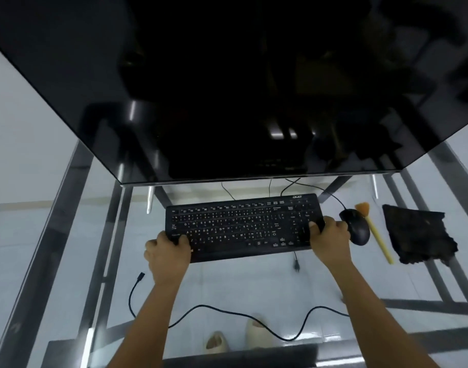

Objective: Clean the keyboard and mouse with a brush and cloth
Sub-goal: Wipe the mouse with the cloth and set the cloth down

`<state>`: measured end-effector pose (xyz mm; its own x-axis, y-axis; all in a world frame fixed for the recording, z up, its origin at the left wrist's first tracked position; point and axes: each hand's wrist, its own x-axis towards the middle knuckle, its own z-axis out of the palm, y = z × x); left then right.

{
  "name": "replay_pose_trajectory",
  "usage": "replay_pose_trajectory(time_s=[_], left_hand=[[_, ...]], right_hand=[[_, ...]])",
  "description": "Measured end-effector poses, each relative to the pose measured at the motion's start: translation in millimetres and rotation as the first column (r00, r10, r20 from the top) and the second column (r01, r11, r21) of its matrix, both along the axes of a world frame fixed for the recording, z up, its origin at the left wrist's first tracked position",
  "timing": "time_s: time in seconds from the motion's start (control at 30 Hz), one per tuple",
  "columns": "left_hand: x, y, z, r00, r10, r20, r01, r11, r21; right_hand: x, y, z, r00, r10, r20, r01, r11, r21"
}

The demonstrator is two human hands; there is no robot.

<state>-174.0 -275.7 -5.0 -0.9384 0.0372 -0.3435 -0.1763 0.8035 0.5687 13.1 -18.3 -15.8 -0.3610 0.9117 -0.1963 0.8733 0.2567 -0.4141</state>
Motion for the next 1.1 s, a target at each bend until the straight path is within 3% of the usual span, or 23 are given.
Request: replay_pose_trajectory(time_s=[0.3, 0.5, 0.63, 0.9, 1.1], left_hand=[[-20, 14, -8, 0.998, 0.019, -0.054, -0.018, 0.999, 0.027], [-42, 21, -21, 0.976, -0.038, -0.214, 0.049, 0.998, 0.047], [-54, 25, -29, 0.97, -0.054, -0.238, 0.068, 0.996, 0.053], [-63, 27, -35, 0.967, -0.055, -0.249, 0.071, 0.996, 0.053], [-38, 35, -20, 0.931, -0.078, -0.358, 0.072, 0.997, -0.029]], right_hand=[[-13, 13, -9, 0.993, -0.01, -0.121, 0.011, 1.0, 0.007], [-29, 28, -13, 0.985, 0.005, -0.172, -0.007, 1.0, -0.014], [-40, 35, -11, 0.978, 0.011, -0.21, -0.016, 1.0, -0.022], [-47, 39, -12, 0.974, 0.016, -0.226, -0.014, 1.0, 0.008], [-31, 33, -3, 0.98, 0.101, -0.171, -0.08, 0.989, 0.123]])
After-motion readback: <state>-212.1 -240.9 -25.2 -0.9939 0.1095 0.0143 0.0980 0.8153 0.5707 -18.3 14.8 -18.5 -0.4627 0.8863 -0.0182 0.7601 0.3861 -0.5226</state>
